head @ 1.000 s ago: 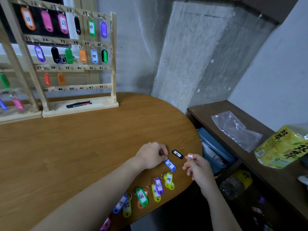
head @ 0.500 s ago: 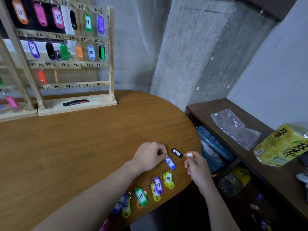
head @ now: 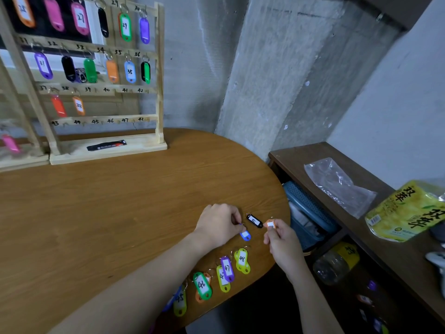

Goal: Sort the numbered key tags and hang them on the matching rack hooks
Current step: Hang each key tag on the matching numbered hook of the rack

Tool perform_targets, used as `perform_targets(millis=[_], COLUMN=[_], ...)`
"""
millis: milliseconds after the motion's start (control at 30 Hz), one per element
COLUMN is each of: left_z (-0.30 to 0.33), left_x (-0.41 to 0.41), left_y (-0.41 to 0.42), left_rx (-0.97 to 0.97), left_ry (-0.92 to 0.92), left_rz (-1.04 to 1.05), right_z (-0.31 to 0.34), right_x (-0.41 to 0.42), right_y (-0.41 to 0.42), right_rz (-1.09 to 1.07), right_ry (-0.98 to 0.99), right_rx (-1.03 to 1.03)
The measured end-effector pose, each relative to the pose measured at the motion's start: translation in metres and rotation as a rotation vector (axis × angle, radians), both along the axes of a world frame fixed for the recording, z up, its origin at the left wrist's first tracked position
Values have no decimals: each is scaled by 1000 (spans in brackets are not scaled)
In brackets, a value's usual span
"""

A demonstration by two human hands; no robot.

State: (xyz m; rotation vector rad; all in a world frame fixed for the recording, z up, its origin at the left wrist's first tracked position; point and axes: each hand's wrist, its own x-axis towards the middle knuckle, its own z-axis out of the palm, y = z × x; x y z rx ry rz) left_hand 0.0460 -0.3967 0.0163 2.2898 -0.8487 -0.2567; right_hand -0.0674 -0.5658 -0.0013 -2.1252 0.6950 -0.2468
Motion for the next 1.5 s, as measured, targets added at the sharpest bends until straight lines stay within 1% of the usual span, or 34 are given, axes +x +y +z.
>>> perform_targets(millis=[133,233,367,433,533,700,767,900,1000,1100,1200,1300,1367,1500], left_z=[-4,-5,2,8,25,55,63,86,104,117,130,142,146,146], left_x=[-1,1,12,24,43,71,85,110,130,153,174,193,205,217], left_y=[-1,4,26,45,84,161,192,244,271,286,289,287,285,280], left_rx=[-17,-35,-76,-100,-152,-213,-241,-271,-280,-263,-239,-195,-190,-190], left_ry=[-13,19,43,34,2,-94,-96,-146,-197,-251,-291,-352,-346,-331], left_rz=[24,5,49,102,182,364,458,601,665,695,707,739,765,798], right_z=[0,3,17,27,40,62,71,89,100,109,122,135,140,142], right_x=[0,0,5,14,34,82,103,144,176,206,234,266,286,319], right_y=[1,2,6,15,39,104,132,176,201,224,244,258,265,276], right_rz=[1,2,37,66,111,277,355,476,522,574,593,597,604,624], right_ry=[1,11,82,71,-1,-127,-134,-115,-103,-107,-141,-165,-166,-170], right_rx=[0,-1,-40,53,196,619,742,895,902,848,797,815,796,668])
